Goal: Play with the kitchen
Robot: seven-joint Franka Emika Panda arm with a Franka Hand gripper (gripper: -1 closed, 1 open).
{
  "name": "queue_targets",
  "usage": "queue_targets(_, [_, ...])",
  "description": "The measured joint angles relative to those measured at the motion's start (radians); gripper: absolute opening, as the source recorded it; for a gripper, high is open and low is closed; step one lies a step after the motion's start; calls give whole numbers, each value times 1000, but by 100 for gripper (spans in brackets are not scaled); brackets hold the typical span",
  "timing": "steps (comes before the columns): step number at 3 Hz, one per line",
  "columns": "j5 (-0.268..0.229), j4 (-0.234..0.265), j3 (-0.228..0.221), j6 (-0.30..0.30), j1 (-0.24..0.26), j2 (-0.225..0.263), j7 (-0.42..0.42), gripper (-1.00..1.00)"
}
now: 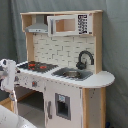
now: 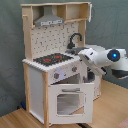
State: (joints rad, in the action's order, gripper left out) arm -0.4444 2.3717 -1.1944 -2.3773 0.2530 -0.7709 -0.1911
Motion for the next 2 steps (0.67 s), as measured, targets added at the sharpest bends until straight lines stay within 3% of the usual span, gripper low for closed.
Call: queue_targets(2, [57,6,35,-7,3,166,132,100])
